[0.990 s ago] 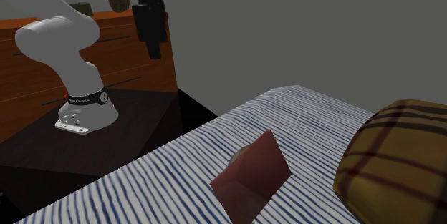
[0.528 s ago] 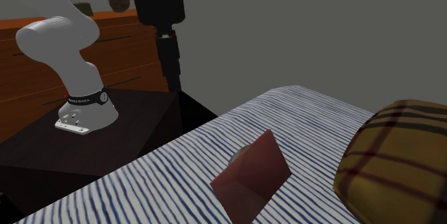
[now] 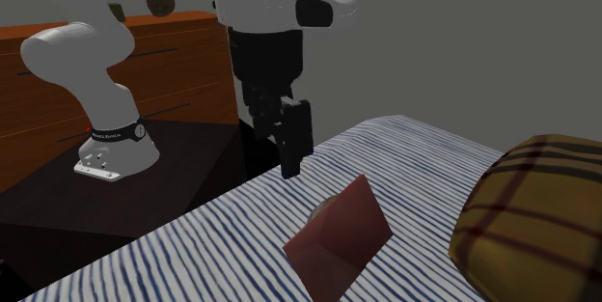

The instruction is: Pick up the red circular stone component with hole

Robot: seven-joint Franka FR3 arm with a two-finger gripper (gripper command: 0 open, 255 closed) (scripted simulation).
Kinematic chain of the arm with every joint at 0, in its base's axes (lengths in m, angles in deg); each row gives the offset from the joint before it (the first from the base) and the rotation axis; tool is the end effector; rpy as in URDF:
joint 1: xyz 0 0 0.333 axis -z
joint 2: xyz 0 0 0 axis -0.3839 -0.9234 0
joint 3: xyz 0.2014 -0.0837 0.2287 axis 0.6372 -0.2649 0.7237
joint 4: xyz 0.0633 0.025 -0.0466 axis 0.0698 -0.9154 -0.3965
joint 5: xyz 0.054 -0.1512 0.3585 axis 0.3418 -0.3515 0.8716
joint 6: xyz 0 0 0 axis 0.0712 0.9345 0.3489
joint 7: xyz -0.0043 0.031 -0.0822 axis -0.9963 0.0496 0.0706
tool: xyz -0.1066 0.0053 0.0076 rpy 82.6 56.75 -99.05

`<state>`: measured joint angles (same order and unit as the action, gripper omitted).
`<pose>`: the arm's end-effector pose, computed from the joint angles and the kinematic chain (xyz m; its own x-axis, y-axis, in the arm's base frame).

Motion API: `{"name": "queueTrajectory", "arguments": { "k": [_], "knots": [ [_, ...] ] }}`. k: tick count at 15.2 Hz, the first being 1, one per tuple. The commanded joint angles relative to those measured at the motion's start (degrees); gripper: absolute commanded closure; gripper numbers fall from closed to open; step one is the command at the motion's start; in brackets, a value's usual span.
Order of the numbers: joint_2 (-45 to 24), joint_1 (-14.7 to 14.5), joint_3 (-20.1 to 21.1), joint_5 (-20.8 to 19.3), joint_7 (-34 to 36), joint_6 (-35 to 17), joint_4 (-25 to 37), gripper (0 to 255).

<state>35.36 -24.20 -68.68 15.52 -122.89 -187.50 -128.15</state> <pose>0.5094 -0.2964 0.4380 0.8218 0.5693 0.0239 0.5697 -0.8216 -0.0197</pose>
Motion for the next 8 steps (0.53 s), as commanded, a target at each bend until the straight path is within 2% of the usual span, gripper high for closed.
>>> {"name": "queueTrajectory", "arguments": {
  "k": [1, 6, 8],
  "knots": [
    [-5.4, 1.6, 0.3, 2.9, -5.4, -0.3, 4.5, 0],
    [-17.0, 6.3, 2.9, 7.8, -14.7, 1.0, 16.8, 0],
    [-17.5, 6.4, 3.1, 8.1, -14.9, -0.3, 15.9, 0]
  ]
}}
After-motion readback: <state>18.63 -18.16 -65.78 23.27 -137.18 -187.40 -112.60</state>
